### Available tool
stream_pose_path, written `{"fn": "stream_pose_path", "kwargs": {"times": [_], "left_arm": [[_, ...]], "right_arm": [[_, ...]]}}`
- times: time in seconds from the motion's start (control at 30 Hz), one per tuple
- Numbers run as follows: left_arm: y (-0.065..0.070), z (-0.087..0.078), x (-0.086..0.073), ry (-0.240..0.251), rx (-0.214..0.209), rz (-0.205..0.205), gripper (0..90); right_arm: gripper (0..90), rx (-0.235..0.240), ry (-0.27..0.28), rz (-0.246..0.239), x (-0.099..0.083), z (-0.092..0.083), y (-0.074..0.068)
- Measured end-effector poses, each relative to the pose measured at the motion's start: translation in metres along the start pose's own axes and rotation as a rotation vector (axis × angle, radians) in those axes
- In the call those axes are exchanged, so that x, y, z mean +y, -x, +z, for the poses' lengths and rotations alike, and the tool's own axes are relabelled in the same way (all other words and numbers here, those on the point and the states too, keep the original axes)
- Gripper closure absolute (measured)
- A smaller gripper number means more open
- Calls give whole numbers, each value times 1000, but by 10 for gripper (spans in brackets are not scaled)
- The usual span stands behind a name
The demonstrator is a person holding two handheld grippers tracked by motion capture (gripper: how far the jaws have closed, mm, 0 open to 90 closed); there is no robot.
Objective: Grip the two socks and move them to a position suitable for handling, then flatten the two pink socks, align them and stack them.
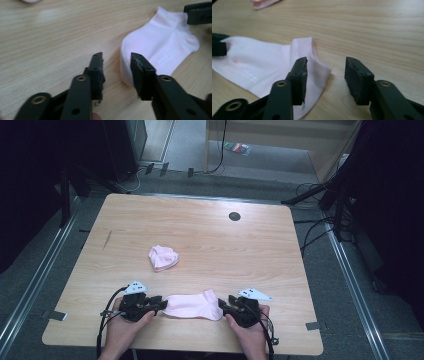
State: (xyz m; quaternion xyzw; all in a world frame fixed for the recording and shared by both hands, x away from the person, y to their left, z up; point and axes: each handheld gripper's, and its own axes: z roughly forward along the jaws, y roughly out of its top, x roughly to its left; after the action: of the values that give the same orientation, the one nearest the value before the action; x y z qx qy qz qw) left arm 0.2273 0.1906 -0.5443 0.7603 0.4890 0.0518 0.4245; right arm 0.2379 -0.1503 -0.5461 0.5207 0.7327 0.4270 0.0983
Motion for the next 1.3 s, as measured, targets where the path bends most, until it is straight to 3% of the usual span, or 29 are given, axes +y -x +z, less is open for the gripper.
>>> {"fn": "stream_pose_path", "kwargs": {"times": [0.13,0.27,0.33,0.47,0.57,0.67,0.73,0.9,0.97,1.03,1.13,1.2,1.3], "left_arm": [[0,-6,2,81,38,-3,516],[-5,-10,1,143,29,-2,530],[-7,-11,1,149,26,-7,539],[-20,-14,-1,183,88,-59,536],[-25,-13,-1,206,161,-32,503],[-31,-12,1,235,171,-32,469],[-35,-11,1,264,178,-53,453],[-42,-10,1,291,187,-59,408],[-44,-12,1,304,165,-78,423],[-39,-15,1,321,102,-66,507],[-18,-20,4,333,-17,-6,629],[-3,-19,7,302,-90,46,698],[10,-9,9,220,-120,87,771]], "right_arm": [[476,-9,66,3,4,-8,2],[485,-15,99,-9,6,-11,2],[486,-15,110,-16,7,-12,1],[492,-18,122,-43,9,-12,-3],[491,-35,133,-49,12,-10,-9],[494,-19,125,-67,17,-6,-16],[501,-10,131,-74,23,-4,-20],[515,18,140,-78,40,-1,-28],[535,33,139,-105,55,4,-36],[552,45,130,-124,63,8,-41],[619,88,108,-113,63,9,-45],[702,105,80,-96,54,10,-44],[845,135,20,-55,33,15,-43]]}}
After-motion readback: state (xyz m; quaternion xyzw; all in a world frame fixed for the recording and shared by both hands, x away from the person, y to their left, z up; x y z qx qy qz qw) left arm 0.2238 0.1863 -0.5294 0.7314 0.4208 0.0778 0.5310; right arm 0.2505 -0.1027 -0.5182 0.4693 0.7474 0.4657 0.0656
